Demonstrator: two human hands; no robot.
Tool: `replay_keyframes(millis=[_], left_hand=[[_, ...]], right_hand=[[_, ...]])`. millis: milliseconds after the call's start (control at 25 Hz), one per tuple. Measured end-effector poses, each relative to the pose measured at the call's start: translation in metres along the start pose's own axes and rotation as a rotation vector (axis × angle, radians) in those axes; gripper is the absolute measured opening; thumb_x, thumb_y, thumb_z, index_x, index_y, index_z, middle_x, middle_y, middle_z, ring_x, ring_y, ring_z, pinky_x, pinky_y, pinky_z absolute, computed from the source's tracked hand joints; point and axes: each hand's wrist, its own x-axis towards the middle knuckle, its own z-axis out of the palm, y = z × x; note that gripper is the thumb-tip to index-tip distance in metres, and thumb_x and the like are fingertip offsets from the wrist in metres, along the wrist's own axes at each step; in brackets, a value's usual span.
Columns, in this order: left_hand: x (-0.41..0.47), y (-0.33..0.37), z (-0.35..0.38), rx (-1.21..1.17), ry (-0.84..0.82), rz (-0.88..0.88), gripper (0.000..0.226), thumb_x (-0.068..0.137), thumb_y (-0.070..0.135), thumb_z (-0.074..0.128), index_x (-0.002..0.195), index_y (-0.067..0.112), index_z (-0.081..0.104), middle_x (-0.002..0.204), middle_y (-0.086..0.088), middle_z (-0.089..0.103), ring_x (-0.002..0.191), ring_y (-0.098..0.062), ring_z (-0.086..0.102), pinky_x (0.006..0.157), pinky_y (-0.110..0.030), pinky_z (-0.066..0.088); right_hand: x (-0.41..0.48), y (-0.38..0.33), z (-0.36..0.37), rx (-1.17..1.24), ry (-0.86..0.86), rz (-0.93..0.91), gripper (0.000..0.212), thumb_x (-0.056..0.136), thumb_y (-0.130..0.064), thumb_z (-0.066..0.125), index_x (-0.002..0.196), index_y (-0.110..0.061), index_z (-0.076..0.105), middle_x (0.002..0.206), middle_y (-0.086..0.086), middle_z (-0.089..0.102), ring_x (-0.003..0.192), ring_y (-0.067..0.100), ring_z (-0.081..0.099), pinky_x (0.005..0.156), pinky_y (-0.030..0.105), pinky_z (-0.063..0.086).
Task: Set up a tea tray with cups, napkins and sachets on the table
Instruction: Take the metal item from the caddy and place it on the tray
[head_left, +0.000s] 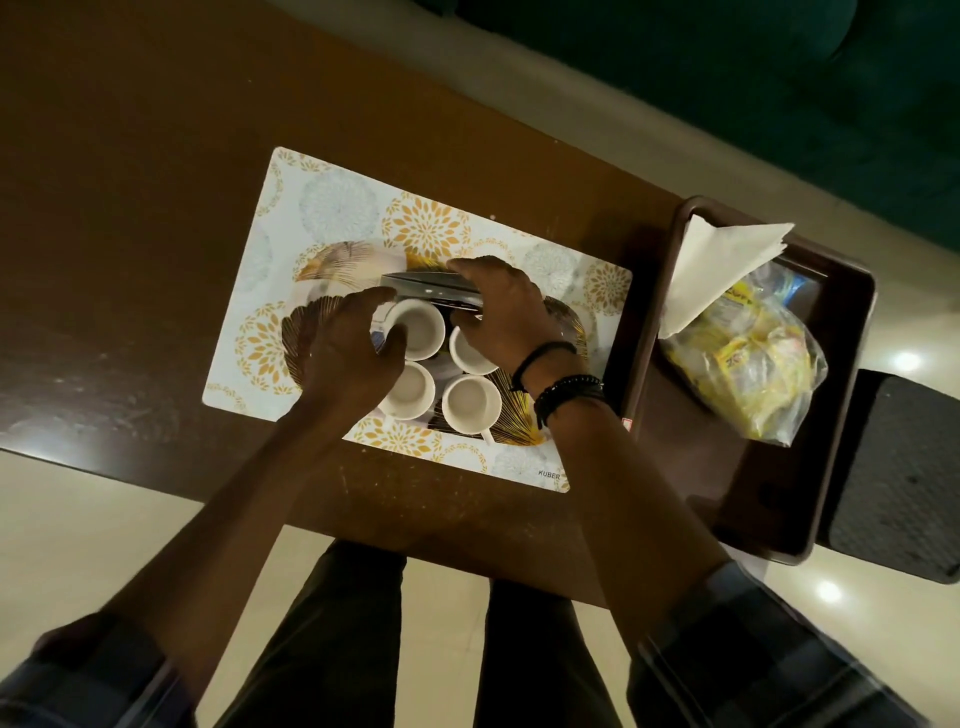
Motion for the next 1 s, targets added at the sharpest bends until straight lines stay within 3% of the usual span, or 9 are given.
replay_keyframes(millis=[200,320,440,520,600,720,880,1000], left_hand=[[-0.007,0.01,0.005,-0.024,0.034,0.001,0.037,0.085,0.013,0.067,0.121,0.008,0.062,0.117,-0.015,0.067,0.109,-0.03,0.054,0.082,0.008,0.006],[-0.012,0.022,0.004,0.0,0.062,0.065,0.04,0.079,0.003,0.072,0.117,-0.001,0.062,0.11,-0.024,0.067,0.104,-0.041,0.057,0.083,0.013,0.0],[-0.013,0.033,0.005,0.052,0.068,0.101,0.043,0.078,0.004,0.073,0.118,-0.004,0.06,0.109,-0.025,0.067,0.101,-0.045,0.06,0.087,-0.001,0.013],[-0.01,0.04,0.009,0.003,0.024,0.067,0.048,0.083,0.011,0.069,0.128,0.002,0.054,0.124,-0.02,0.061,0.114,-0.038,0.055,0.09,-0.012,0.023],[-0.005,0.048,0.017,-0.095,-0.038,0.05,0.053,0.088,0.015,0.063,0.137,0.007,0.045,0.138,-0.014,0.051,0.128,-0.03,0.045,0.1,-0.021,0.028],[-0.003,0.064,0.029,-0.158,-0.076,0.082,0.056,0.089,0.015,0.062,0.14,0.008,0.04,0.145,-0.011,0.045,0.136,-0.026,0.037,0.108,-0.029,0.029],[-0.005,0.076,0.044,-0.177,-0.113,0.085,0.058,0.088,0.016,0.063,0.141,0.01,0.04,0.145,-0.011,0.044,0.137,-0.026,0.036,0.111,-0.037,0.031],[-0.011,0.081,0.051,-0.152,-0.119,0.124,0.057,0.087,0.013,0.064,0.139,0.005,0.042,0.146,-0.014,0.042,0.14,-0.03,0.031,0.113,-0.041,0.028]], right_hand=[[-0.008,0.012,-0.001,-0.081,-0.003,0.016,0.054,0.092,-0.012,0.057,0.143,-0.019,0.042,0.142,0.006,0.05,0.132,0.025,0.044,0.108,0.036,0.036],[-0.013,0.018,-0.004,0.039,0.027,0.022,0.063,0.089,-0.018,0.064,0.146,-0.015,0.037,0.145,0.009,0.046,0.134,0.027,0.042,0.11,0.042,0.037],[-0.023,0.03,-0.013,0.181,0.181,0.102,0.064,0.086,-0.022,0.068,0.143,-0.012,0.042,0.14,0.01,0.05,0.129,0.026,0.048,0.107,0.037,0.041],[-0.031,0.043,-0.024,0.231,0.352,0.188,0.059,0.085,-0.023,0.068,0.139,-0.012,0.046,0.135,0.01,0.054,0.126,0.023,0.05,0.103,0.03,0.039],[-0.038,0.063,-0.037,0.276,0.543,0.335,0.054,0.084,-0.023,0.068,0.134,-0.011,0.05,0.131,0.01,0.056,0.122,0.023,0.051,0.099,0.026,0.038],[-0.048,0.106,-0.057,0.437,0.748,0.655,0.051,0.083,-0.024,0.069,0.127,-0.003,0.053,0.127,0.014,0.056,0.119,0.027,0.053,0.097,0.028,0.04],[-0.051,0.156,-0.067,0.725,0.685,0.982,0.061,0.081,-0.026,0.072,0.129,0.004,0.048,0.131,0.016,0.057,0.123,0.03,0.053,0.104,0.035,0.043],[-0.042,0.171,-0.067,0.753,0.636,1.029,0.06,0.078,-0.029,0.074,0.125,0.003,0.054,0.128,0.017,0.061,0.119,0.032,0.057,0.102,0.042,0.048]])
